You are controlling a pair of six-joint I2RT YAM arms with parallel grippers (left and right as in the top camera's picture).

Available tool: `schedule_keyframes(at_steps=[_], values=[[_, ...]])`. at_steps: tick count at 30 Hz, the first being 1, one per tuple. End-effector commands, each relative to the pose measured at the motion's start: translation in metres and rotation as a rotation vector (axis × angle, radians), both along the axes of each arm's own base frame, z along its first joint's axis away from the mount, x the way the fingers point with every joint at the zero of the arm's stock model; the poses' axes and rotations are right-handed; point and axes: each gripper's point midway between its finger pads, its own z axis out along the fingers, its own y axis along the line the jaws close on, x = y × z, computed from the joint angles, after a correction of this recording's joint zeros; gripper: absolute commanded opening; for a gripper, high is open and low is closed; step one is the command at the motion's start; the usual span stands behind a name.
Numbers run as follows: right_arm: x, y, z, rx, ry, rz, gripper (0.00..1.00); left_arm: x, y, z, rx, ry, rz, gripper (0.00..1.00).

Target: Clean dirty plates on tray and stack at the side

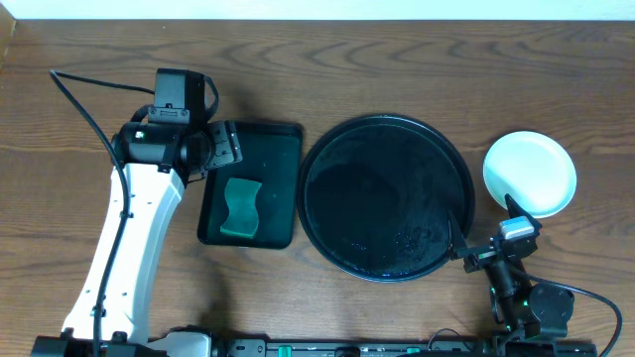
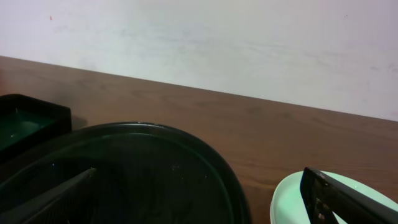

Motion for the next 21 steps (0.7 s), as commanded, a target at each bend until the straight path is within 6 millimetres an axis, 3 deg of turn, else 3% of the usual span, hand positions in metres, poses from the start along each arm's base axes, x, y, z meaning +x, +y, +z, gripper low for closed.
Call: schedule_keyframes(at_steps=[1, 6, 10, 16, 17, 21], values=[[-0.001, 0.004, -0.001, 0.003, 0.002, 0.017, 0.99, 0.004, 0.008, 0.006, 0.043, -0.017, 0.011, 0.79], [-0.001, 0.004, -0.001, 0.003, 0.002, 0.017, 0.99, 0.003, 0.008, 0.01, 0.042, -0.027, 0.011, 0.79], [-0.001, 0.004, -0.001, 0.003, 0.002, 0.017, 0.99, -0.003, 0.009, 0.029, 0.036, -0.085, 0.012, 0.79], [-0.001, 0.004, -0.001, 0.003, 0.002, 0.017, 0.99, -0.027, 0.01, 0.085, 0.018, -0.266, 0.015, 0.79], [-0.001, 0.004, -0.001, 0.003, 0.002, 0.017, 0.99, -0.038, 0.011, 0.104, 0.012, -0.334, 0.016, 0.79], [-0.001, 0.004, -0.001, 0.003, 0.002, 0.017, 0.99, -0.069, 0.014, 0.147, -0.002, -0.492, 0.019, 0.79]])
